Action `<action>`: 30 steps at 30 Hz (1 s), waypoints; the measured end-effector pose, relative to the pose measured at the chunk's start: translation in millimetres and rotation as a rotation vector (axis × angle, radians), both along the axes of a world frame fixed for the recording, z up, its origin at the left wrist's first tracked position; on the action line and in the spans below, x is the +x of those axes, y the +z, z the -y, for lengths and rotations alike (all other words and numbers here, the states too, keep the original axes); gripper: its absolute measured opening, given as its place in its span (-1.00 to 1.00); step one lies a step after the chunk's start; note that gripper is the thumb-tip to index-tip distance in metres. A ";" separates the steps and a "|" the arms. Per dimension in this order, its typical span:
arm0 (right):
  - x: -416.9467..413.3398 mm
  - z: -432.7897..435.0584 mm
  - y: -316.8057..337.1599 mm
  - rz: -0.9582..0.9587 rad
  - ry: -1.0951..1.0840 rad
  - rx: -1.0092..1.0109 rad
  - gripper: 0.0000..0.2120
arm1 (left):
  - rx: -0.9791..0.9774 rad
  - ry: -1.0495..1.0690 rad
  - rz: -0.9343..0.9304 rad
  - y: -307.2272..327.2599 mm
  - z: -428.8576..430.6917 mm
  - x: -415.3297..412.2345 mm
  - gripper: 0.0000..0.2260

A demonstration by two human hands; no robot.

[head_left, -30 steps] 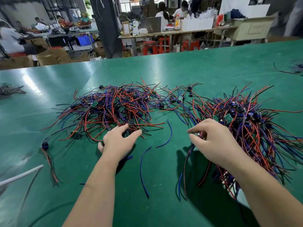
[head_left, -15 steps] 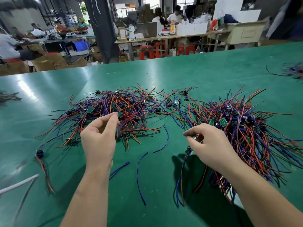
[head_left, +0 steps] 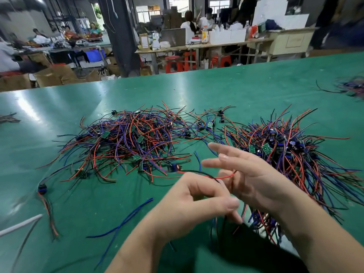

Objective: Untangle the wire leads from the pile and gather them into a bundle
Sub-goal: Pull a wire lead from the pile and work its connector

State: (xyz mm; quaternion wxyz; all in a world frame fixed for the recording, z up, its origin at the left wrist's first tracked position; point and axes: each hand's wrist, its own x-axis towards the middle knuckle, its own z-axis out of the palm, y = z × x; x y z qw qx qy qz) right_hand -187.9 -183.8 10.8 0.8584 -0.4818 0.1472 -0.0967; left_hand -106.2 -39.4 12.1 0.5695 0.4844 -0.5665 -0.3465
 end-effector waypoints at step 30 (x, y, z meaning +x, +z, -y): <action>-7.0 9.7 -0.6 0.128 0.129 -0.078 -0.54 | 0.162 0.166 0.283 -9.4 3.9 -15.8 -0.56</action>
